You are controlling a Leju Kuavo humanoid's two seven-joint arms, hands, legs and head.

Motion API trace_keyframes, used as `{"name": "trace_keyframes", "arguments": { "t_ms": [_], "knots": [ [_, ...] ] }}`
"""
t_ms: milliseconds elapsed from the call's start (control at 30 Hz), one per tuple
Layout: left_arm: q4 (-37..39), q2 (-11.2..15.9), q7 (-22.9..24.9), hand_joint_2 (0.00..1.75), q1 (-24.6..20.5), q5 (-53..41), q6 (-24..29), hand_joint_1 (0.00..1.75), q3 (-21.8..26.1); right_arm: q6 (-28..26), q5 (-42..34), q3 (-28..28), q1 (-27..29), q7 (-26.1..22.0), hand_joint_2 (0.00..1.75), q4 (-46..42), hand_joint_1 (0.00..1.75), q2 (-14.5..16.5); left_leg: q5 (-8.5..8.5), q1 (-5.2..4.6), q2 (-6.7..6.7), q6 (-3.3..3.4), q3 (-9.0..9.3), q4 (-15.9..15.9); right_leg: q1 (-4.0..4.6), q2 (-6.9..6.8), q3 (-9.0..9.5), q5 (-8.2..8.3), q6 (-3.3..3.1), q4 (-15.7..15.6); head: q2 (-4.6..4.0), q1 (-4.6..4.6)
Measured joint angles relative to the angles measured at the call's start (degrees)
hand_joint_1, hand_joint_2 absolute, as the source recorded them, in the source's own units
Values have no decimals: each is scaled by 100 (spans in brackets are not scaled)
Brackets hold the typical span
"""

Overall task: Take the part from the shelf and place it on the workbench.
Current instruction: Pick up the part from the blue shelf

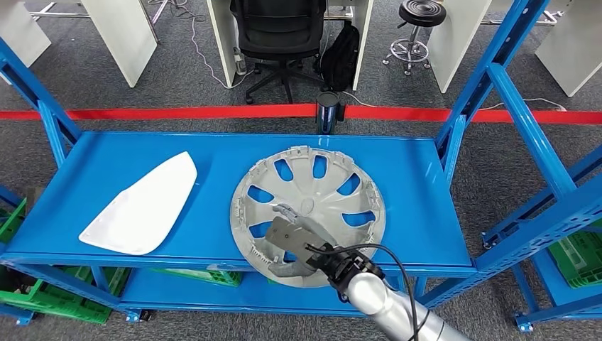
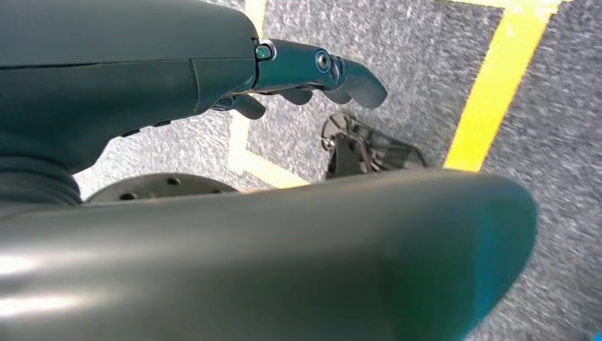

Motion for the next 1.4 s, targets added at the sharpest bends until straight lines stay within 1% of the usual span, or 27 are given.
{"name": "trace_keyframes", "arguments": {
  "t_ms": [400, 667, 767, 1167, 1400],
  "knots": [
    [-2, -92, -7, 0, -129, -4, 13, 0, 1, 23, 425, 202, -178, 48, 175, 98, 0, 162, 0, 0, 0, 1, 0, 3, -1, 0, 2, 0, 1, 0, 0, 4],
    [1, -86, -89, 0, -52, 105, 33, 0, 6, 16, 1105, 298, -113, 537, 175, -53, 0, 128, 0, 0, 2, 1, 2, 3, 0, 1, 1, 0, 1, -1, 0, 1],
    [3, -81, -98, 0, -3, 131, 30, 0, 13, 67, 1218, 309, -58, 646, 175, -155, 0, 92, 0, -1, 2, 1, 1, 3, 0, 1, 1, 0, 1, -1, 0, 3],
    [7, -70, -99, 0, 32, 133, 22, 0, 17, 138, 1258, 401, 87, 687, 175, -326, 0, 23, 0, 0, 2, 1, 1, 3, 0, 1, 1, 0, 1, -1, 0, 2],
    [7, -70, -82, 0, 16, 109, 14, 0, 17, 186, 1376, 495, 194, 539, 175, -244, 0, 157, 0, 0, 2, 1, 0, 2, 0, 1, 1, 0, 1, -1, 0, 1]
  ]
}}
